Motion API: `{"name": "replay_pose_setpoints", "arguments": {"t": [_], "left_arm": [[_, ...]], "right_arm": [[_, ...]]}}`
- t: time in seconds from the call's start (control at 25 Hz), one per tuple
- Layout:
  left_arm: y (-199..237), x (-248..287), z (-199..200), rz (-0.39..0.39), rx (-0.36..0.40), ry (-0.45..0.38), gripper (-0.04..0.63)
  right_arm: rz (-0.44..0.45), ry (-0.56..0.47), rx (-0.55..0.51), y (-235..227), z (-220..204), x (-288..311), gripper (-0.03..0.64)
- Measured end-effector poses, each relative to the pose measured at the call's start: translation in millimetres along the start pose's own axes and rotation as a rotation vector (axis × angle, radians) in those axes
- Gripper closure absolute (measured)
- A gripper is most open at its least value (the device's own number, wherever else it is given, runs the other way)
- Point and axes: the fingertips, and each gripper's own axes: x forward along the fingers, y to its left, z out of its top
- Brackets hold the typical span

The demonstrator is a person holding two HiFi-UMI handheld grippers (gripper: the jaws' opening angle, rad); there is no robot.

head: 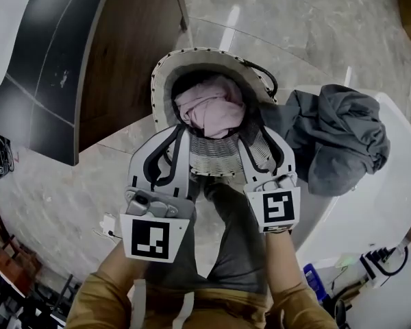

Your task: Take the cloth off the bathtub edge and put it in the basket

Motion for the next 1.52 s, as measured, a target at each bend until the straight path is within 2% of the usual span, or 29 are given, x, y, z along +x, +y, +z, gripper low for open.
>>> {"name": "replay_pose_setpoints", "arguments": {"t": [0.4,0.72,0.88,1.0,1.32,1.52], "left_arm": [[-25.4,-23.0,91.7,-0.026,-0.030,-0.033,0.591],[-58.8,-47.7,173.4,-0.076,-0.050,-0.056,0.592],[-77.9,-60.4,218.6,-0.111,-0.036,-0.082,0.591],[-89.4,-72.0,255.6,-0.135,-0.010,-0.110,0.592],[-105.8,-112.1,337.9,-0.160,0.030,-0.198,0.592],[-113.5,-132.9,369.4,-0.164,0.046,-0.248,0.591]], "right_arm": [[-0.046,-0.052,-0.009,-3.1,88.1,-88.8,0.433],[-0.132,-0.152,0.032,-18.4,159.4,-171.9,0.434],[-0.185,-0.169,0.080,-26.5,195.2,-214.7,0.436],[-0.185,-0.214,0.096,-25.6,220.4,-246.6,0.442],[-0.187,-0.317,0.068,-12.4,294.7,-312.1,0.559],[-0.209,-0.439,0.050,-17.9,335.7,-345.9,0.611]]}}
